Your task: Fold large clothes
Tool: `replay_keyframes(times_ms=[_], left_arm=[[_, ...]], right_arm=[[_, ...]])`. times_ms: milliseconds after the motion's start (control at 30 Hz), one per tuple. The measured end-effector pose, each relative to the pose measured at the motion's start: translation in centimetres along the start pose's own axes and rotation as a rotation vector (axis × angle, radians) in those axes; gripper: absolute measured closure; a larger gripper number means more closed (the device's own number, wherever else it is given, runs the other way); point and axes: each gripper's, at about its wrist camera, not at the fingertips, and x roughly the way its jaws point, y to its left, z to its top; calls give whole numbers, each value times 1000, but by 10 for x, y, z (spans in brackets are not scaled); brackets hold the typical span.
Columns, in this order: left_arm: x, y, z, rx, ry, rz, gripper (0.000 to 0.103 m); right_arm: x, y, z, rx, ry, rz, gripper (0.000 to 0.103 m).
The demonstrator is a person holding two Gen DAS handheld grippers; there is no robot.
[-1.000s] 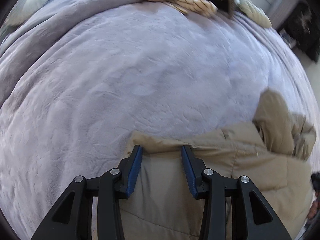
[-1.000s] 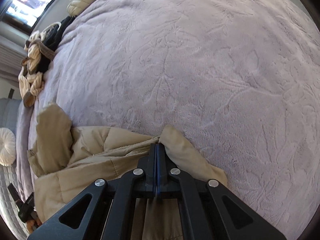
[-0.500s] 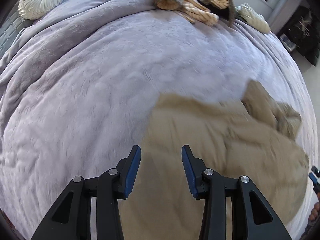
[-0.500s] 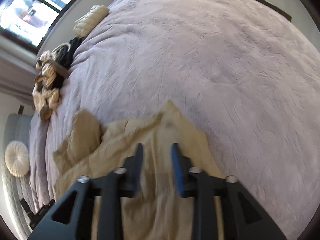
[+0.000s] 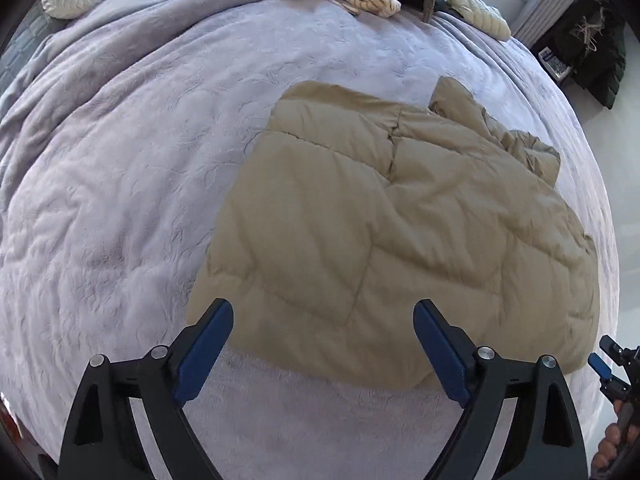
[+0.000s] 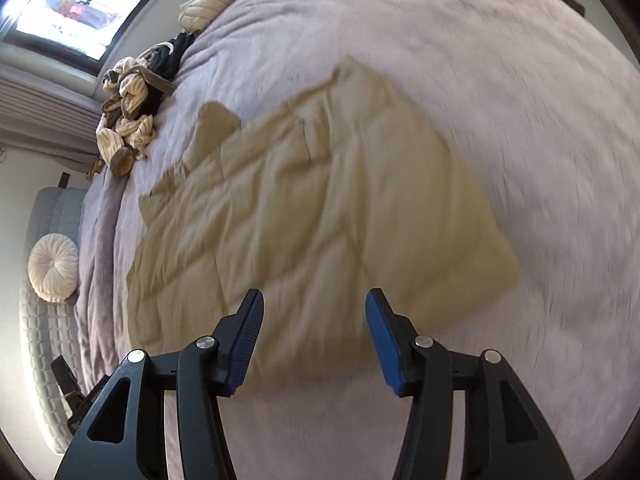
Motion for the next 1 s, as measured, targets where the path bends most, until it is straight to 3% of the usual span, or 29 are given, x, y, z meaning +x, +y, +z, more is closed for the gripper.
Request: replay_keyframes(times_ms=[133,167,200,233,367,767,1000], left_arm=[[5,2,-13,-13,34,3,10],[7,3,-15,-19,40,10,0],[8,5,-18,-29,41,14,0],[9,5,-19,-34,37,13,0],[17,7,-24,-37,54,21,0],[27,18,-30,-44,86,23,0],[33,24,-31,-69,105,-30,0]], right_arm=[[4,-6,-16,26,34,41,33],[5,-8,-20,35,45,52,33],[7,-11,-23,48,54,63,32],[9,-13,-26,57,66,73,23],[20,-22,-37,111,103,94,13],[39,-49,-57,258,108,162,13],[47,-56,-60,298,124,197,12]])
